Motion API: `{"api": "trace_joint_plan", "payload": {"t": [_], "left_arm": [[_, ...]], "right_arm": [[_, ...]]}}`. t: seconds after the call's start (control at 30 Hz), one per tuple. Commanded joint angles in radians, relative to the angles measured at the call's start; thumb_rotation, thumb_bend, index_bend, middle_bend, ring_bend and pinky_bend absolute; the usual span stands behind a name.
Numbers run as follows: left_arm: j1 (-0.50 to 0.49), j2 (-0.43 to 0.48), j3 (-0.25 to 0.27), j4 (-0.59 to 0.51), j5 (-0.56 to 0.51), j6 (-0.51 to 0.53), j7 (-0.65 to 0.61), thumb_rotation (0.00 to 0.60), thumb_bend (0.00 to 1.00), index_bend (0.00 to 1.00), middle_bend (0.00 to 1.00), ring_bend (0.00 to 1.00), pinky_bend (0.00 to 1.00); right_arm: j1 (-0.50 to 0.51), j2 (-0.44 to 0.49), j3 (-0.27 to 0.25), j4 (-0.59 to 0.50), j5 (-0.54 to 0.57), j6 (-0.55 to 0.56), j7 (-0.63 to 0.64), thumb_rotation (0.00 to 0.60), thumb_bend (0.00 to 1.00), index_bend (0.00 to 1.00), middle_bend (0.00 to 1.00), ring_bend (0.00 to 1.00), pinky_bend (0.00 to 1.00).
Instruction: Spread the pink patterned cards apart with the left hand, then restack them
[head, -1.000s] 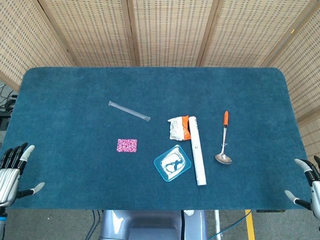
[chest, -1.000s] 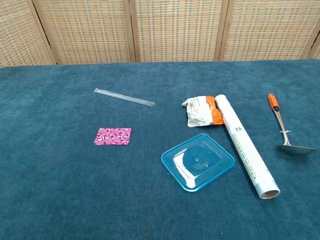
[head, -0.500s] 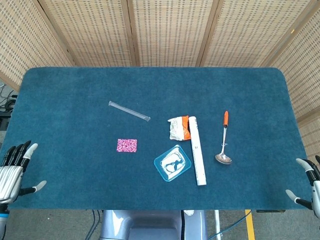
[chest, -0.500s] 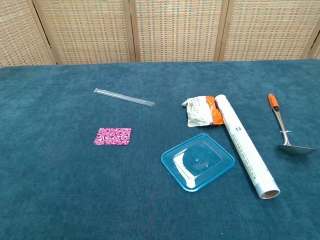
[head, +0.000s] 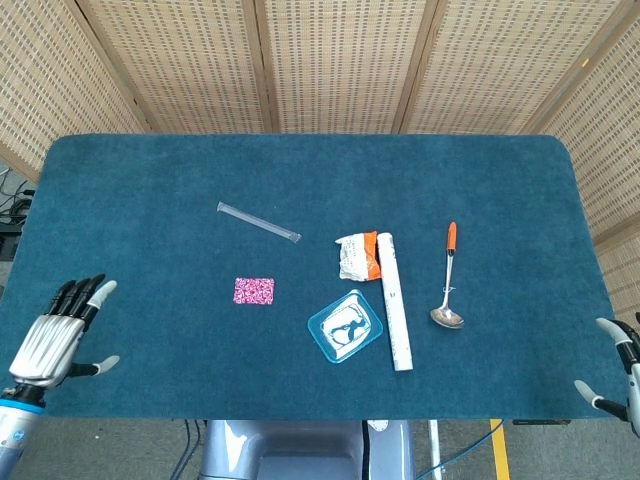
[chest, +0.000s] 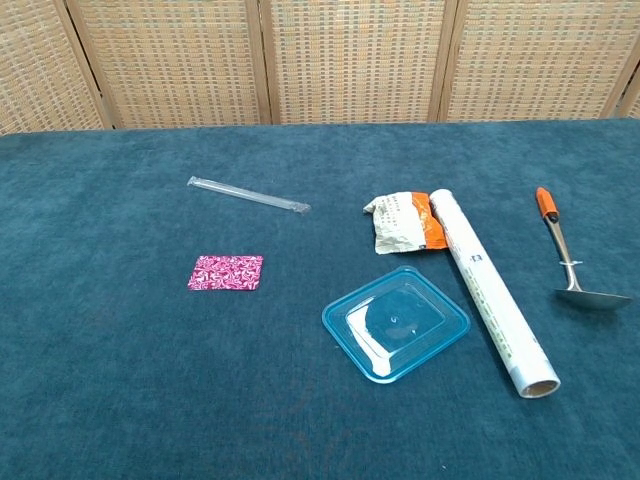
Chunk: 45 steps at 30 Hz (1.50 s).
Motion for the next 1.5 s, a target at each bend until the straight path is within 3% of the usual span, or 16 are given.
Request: {"api": "trace_joint_plan", "payload": {"t": [0.03, 0.23, 0.33, 0.43, 0.5, 0.53, 0.67, 0.73, 1.07, 1.5], "left_arm": [[-0.083, 0.023, -0.015, -0.029, -0.018, -0.118, -0.031, 0.541, 0.02, 0.0, 0.0, 0.0, 0.0], [-0.172, 0.043, -0.029, -0.057, -0.056, -0.261, -0.088, 0.543, 0.0, 0.0, 0.0, 0.0, 0.0], [-0.265, 0.042, -0.052, -0.06, -0.107, -0.41, -0.149, 0.546, 0.0, 0.0, 0.0, 0.0, 0.0], [-0.314, 0.035, -0.063, -0.049, -0.132, -0.478, -0.168, 0.545, 0.0, 0.0, 0.0, 0.0, 0.0], [-0.349, 0.023, -0.072, -0.041, -0.155, -0.524, -0.182, 0.512, 0.0, 0.0, 0.0, 0.0, 0.0], [-0.364, 0.018, -0.076, -0.036, -0.167, -0.546, -0.193, 0.486, 0.0, 0.0, 0.0, 0.0, 0.0], [-0.433, -0.017, -0.098, -0.006, -0.228, -0.629, -0.232, 0.144, 0.0, 0.0, 0.0, 0.0, 0.0], [-0.457, -0.039, -0.106, 0.008, -0.246, -0.647, -0.241, 0.103, 0.0, 0.0, 0.0, 0.0, 0.0], [-0.535, -0.142, -0.11, 0.092, -0.305, -0.69, -0.243, 0.095, 0.0, 0.02, 0.0, 0.0, 0.0], [-0.622, -0.289, -0.077, 0.225, -0.43, -0.731, -0.184, 0.094, 0.0, 0.02, 0.0, 0.0, 0.0]], "right_arm": [[-0.004, -0.002, 0.0, 0.003, 0.002, 0.005, 0.002, 0.6, 0.0, 0.18, 0.24, 0.01, 0.0], [-0.009, -0.003, 0.0, 0.005, 0.005, 0.007, 0.002, 0.6, 0.0, 0.18, 0.24, 0.01, 0.0], [-0.009, -0.002, 0.001, 0.003, 0.006, 0.006, 0.0, 0.6, 0.0, 0.18, 0.24, 0.01, 0.0], [-0.008, -0.001, 0.002, 0.002, 0.007, 0.004, -0.002, 0.6, 0.0, 0.18, 0.24, 0.01, 0.0], [-0.008, 0.0, 0.002, 0.001, 0.007, 0.002, -0.003, 0.6, 0.0, 0.18, 0.24, 0.01, 0.0], [-0.008, 0.0, 0.003, 0.001, 0.008, 0.002, -0.004, 0.6, 0.0, 0.18, 0.24, 0.01, 0.0], [-0.008, 0.002, 0.004, 0.001, 0.01, 0.0, -0.003, 0.6, 0.0, 0.18, 0.24, 0.01, 0.0], [-0.008, 0.002, 0.005, 0.001, 0.011, 0.0, -0.003, 0.6, 0.0, 0.18, 0.24, 0.01, 0.0], [-0.012, 0.002, 0.006, 0.004, 0.014, 0.001, 0.0, 0.6, 0.0, 0.18, 0.24, 0.01, 0.0], [-0.02, 0.001, 0.005, 0.006, 0.024, 0.0, -0.003, 0.6, 0.0, 0.18, 0.24, 0.01, 0.0]]}}
